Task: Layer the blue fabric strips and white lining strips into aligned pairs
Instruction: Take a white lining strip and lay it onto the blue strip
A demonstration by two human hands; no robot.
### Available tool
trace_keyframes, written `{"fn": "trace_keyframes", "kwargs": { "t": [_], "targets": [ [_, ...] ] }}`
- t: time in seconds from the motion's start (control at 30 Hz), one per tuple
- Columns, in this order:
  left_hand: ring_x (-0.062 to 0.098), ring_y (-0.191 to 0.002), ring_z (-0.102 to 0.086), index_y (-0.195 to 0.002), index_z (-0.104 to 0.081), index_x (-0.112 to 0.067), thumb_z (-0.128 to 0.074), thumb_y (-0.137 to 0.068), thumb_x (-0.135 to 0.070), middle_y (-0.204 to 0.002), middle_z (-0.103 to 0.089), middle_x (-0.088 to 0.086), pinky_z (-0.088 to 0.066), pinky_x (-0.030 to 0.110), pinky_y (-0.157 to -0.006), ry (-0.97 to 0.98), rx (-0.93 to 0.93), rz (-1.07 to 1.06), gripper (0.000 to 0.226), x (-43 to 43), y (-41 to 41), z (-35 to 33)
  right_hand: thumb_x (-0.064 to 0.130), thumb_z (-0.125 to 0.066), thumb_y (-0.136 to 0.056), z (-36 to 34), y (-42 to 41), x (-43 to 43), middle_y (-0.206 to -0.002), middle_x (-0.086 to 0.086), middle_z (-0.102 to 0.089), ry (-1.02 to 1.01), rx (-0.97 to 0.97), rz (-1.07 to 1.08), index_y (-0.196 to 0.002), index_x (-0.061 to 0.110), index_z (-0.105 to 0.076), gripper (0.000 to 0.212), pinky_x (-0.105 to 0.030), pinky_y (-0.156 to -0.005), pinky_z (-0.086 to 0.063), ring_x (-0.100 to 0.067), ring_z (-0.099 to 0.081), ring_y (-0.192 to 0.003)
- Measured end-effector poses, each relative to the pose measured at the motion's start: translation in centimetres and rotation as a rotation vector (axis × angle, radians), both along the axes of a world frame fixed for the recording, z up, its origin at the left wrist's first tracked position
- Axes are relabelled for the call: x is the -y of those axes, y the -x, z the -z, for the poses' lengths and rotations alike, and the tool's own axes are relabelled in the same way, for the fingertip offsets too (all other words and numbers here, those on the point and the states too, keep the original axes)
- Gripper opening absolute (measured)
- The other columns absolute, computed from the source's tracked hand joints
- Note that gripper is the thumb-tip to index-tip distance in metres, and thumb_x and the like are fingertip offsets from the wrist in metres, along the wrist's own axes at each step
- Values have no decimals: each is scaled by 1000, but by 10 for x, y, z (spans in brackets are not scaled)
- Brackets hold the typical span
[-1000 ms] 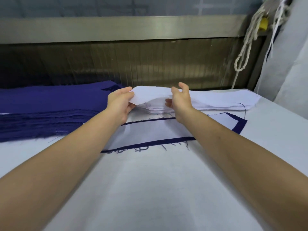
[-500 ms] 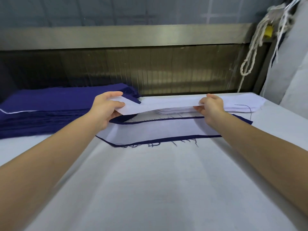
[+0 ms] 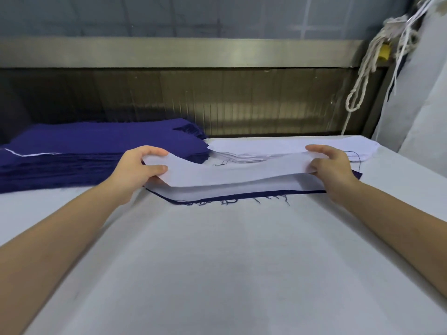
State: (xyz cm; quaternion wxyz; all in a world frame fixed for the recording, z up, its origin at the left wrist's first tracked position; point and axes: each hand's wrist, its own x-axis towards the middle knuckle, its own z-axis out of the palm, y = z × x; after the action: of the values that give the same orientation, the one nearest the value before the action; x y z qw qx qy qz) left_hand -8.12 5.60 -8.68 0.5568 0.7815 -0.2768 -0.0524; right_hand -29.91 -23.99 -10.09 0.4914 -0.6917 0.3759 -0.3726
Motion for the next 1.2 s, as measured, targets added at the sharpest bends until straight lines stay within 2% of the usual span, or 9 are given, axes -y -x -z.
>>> {"fn": "trace_keyframes", "kwargs": {
  "t": [0.17,0.3,0.37,0.47,0.77,0.87,1.0,1.1,1.2],
  "targets": [
    [11,-51,-65,-89,-67,-22,-65,-83,1,-95,-64,2,-53,18,-51,-105,68,12,24,-8,0,2,-2,-47,-84,0,6,-4,-118,-3,-44,316,-134,-49,-113,21,-62,40,-21,-78,-42,-16,-51,-91],
    [22,-63,-66,-91,-67,-21,-64,-83,-1,-97,-63,0,-56,33,-66,-166,134,-27,22,-13,-4,2,4,-49,-88,3,7,-7,-115,-7,-52,470,-209,-84,-109,15,-64,27,-16,-54,-37,-11,-46,-59],
    [22,-63,-65,-91,-67,-21,-64,-84,-2,-98,-63,0,-54,29,-62,-178,155,-35,21,-15,-7,2,6,-48,-91,2,9,-5,-114,-8,-58,508,-219,-84,-108,14,-64,25,-17,-58,-37,-10,-49,-65],
    [23,-66,-64,-93,-67,-19,-64,-84,-2,-101,-63,3,-54,30,-65,-184,168,-47,19,-17,-10,2,-3,-46,-89,-1,13,-2,-122,-13,-55,547,-259,-73,-110,13,-65,32,-15,-78,-34,-24,-55,-98],
    [19,-69,-58,-95,-68,-19,-66,-82,0,-108,-61,2,-45,25,-63,-238,286,-14,23,-19,-5,-1,-5,-52,-82,-6,23,0,-124,-11,-49,565,-294,-16,-113,13,-65,39,-14,-85,-30,-25,-47,-115],
    [24,-86,-61,-94,-69,-19,-67,-81,2,-109,-62,0,-47,22,-64,-259,290,6,25,-18,-1,-1,-4,-53,-81,-4,24,1,-115,-5,-50,535,-284,-21,-113,15,-64,38,-10,-74,-38,-21,-50,-99],
    [23,-87,-62,-93,-69,-21,-67,-80,0,-111,-62,0,-49,22,-64,-289,293,28,25,-20,-1,0,-4,-53,-78,0,24,5,-76,3,-48,467,-290,-55,-106,13,-66,35,-18,-59,-34,-7,-41,-62],
    [23,-82,-63,-93,-69,-20,-68,-81,0,-111,-63,1,-51,27,-63,-306,286,46,23,-20,-2,1,-2,-53,-80,3,24,8,-63,6,-44,471,-289,-53,-101,11,-67,29,-18,-55,-31,-8,-39,-56],
    [19,-69,-61,-91,-69,-21,-67,-81,-1,-106,-63,0,-49,20,-55,-310,287,64,23,-21,-3,2,2,-54,-85,4,24,8,-62,9,-44,493,-288,-37,-100,9,-68,22,-16,-56,-30,-9,-40,-55]
  ]
}}
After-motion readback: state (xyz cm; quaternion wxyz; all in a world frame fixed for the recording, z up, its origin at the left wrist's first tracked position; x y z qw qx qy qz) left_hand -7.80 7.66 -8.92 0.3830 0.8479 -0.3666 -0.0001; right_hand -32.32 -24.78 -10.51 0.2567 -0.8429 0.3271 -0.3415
